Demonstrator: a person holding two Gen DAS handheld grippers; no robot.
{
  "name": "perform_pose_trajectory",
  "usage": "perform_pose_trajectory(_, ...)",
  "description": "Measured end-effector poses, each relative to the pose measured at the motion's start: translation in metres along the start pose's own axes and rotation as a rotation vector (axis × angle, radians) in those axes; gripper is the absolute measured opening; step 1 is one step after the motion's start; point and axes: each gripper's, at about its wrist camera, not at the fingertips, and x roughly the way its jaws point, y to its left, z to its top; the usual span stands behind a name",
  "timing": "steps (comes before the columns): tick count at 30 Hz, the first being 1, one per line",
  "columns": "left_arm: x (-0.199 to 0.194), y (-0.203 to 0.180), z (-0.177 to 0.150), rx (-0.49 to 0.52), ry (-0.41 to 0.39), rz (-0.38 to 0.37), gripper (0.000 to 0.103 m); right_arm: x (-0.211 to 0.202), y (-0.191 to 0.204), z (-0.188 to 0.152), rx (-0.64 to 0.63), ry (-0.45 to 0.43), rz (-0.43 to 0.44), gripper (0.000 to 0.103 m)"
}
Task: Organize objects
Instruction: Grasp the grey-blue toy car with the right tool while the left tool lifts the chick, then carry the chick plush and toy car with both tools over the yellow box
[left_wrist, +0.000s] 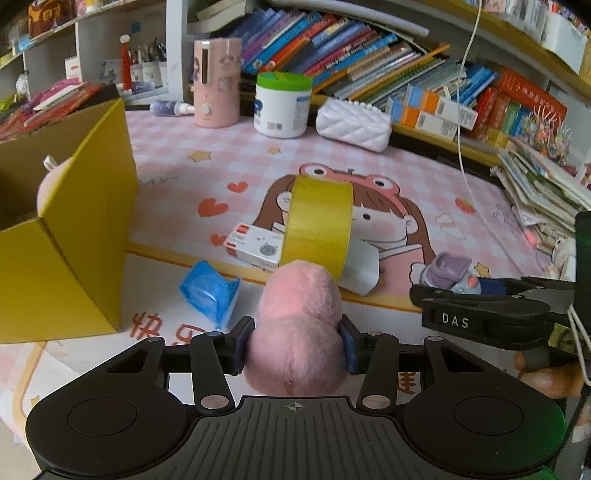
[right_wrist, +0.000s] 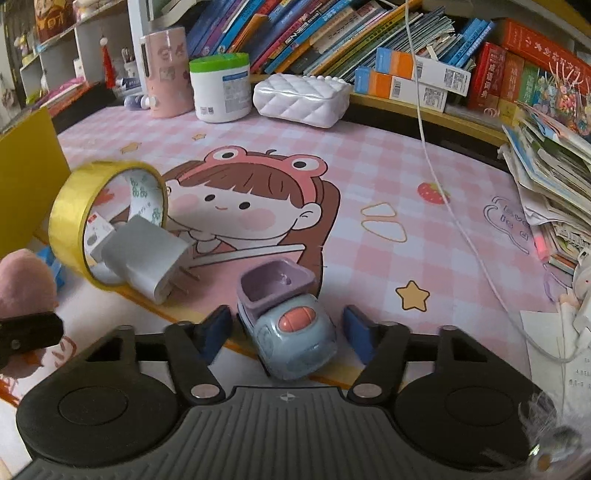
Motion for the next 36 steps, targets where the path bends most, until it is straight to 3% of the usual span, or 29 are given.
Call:
perform_pose_trajectory(9, -0.016, -0.002, 0.008, 0.013, -0.049, -0.019, 0.046, -0.028, 0.006, -0.006, 0.070, 0.014, 0.021, 0.041)
perform_pose_trajectory(25, -0.059, 0.004, -0.016, 0.063, -0.101, -0.104, 0.046, -0.114, 0.036, -0.046, 0.124, -0.058, -0.148, 0.041)
perform_pose_trajectory(36, -0.103, 0.050, -0.044, 0.033, -0.130, -0.114, 0.046, -0.163, 0.093, -0.072, 0.097, -0.107, -0.168, 0.040)
